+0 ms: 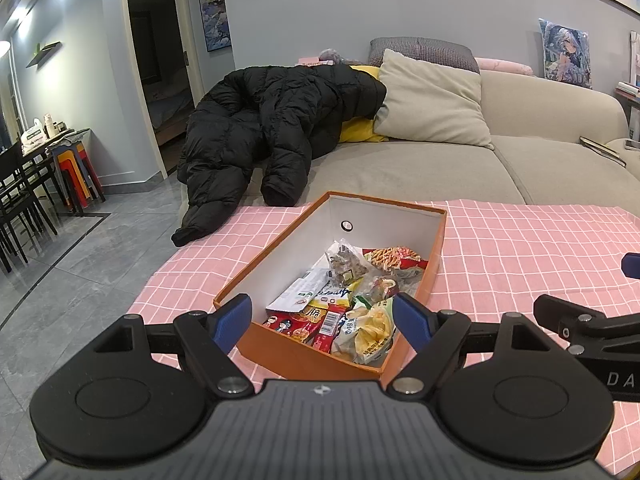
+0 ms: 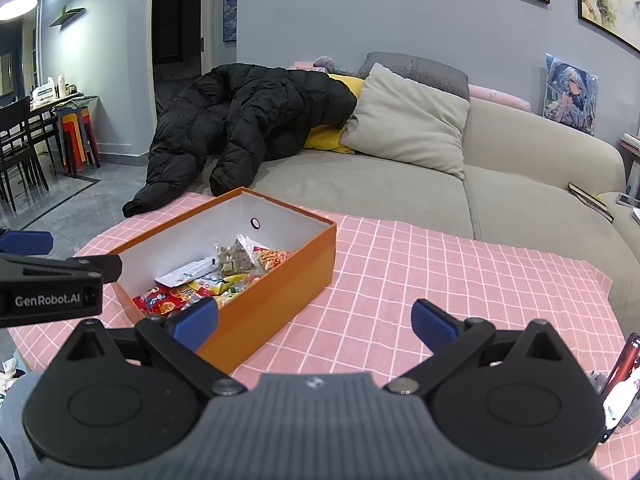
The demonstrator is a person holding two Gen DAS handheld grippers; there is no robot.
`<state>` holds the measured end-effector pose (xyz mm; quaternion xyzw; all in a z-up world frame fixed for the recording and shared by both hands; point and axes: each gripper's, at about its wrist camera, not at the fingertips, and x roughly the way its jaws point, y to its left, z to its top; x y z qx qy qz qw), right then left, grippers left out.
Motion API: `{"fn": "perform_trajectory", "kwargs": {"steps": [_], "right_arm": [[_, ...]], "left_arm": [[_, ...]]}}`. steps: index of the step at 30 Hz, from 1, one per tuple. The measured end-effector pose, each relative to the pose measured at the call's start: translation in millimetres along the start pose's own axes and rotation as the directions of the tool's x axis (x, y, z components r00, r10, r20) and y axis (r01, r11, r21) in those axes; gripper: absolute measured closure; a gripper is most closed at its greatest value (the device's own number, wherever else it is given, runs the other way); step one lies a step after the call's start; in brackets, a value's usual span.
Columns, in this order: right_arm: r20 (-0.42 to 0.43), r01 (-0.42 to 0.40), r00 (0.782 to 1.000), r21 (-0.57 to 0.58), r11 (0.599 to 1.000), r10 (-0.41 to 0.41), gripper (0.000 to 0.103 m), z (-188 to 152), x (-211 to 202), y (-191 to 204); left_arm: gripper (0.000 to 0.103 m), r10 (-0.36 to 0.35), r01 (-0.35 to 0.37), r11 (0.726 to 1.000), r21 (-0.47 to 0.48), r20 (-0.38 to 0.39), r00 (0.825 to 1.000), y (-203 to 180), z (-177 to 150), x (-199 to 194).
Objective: Organize snacks
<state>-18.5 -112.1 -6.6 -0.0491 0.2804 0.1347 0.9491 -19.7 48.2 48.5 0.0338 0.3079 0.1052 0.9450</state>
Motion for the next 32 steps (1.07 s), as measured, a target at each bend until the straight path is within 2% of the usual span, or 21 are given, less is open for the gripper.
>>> {"fn": "perform_trajectory", "kwargs": {"steps": [32], "right_arm": [[-0.012, 0.003, 1.000, 0.013, 1.000, -0.002, 0.004, -0.8, 1.8, -3.0]], "left_arm": [[0.009, -0.015, 0.015, 1.000, -0.020, -0.014, 1.000, 0.9, 0.6, 0.8]]}}
